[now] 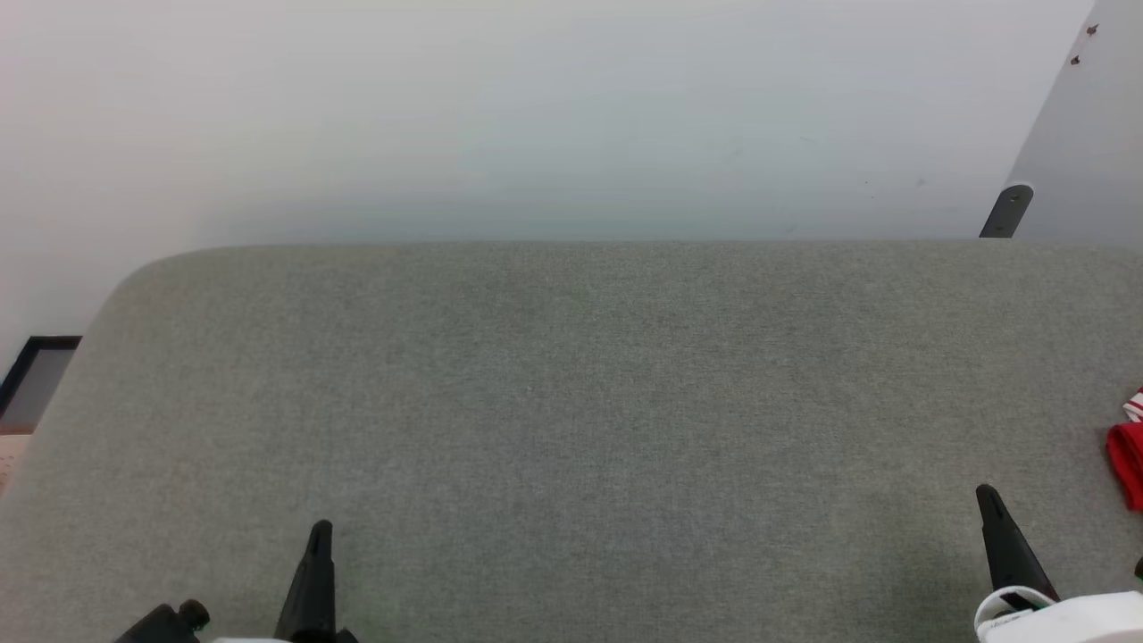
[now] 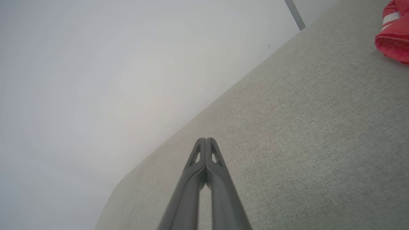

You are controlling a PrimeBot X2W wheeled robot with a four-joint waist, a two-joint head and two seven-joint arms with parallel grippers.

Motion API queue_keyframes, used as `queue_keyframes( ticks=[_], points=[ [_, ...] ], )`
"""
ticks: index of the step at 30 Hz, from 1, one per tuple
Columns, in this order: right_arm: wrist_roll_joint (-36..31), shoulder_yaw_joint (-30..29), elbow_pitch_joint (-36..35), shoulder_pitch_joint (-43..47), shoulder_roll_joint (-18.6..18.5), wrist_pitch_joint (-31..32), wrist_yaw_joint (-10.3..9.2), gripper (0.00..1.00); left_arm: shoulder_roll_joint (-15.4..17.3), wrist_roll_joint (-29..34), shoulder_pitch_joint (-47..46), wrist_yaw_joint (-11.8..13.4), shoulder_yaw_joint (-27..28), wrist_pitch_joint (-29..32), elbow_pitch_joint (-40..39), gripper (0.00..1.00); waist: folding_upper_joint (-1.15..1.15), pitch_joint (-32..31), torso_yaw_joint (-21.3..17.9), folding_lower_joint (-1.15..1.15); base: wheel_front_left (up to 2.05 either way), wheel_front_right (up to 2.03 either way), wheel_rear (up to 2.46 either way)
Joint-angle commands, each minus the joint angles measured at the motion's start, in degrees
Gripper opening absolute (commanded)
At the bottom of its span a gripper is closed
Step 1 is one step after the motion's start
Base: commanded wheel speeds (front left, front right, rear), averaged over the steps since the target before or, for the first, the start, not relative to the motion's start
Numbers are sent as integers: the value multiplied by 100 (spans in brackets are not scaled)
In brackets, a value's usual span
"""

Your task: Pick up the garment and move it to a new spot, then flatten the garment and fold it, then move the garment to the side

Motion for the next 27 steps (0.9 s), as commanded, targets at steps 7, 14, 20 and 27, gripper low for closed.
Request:
queue_keyframes(
  ticks=[7, 14, 20, 27],
  points=[
    [597, -66, 36, -257, 38, 104, -2, 0, 43, -630, -243, -8, 44, 143, 6, 0, 0, 13, -19, 0, 0, 0, 0],
    [1026, -102, 111, -335, 79, 183, -2, 0, 41, -1099, -343, -9, 65, 264, 62, 0, 0, 25, -37, 0, 0, 0, 0],
    [1370, -127, 171, -392, 107, 249, -2, 0, 38, -1471, -422, -10, 84, 365, 109, 0, 0, 36, -53, 0, 0, 0, 0],
    [1747, -154, 237, -476, 144, 320, -2, 0, 32, -1875, -511, -11, 106, 480, 157, 0, 0, 48, -70, 0, 0, 0, 0]
  ],
)
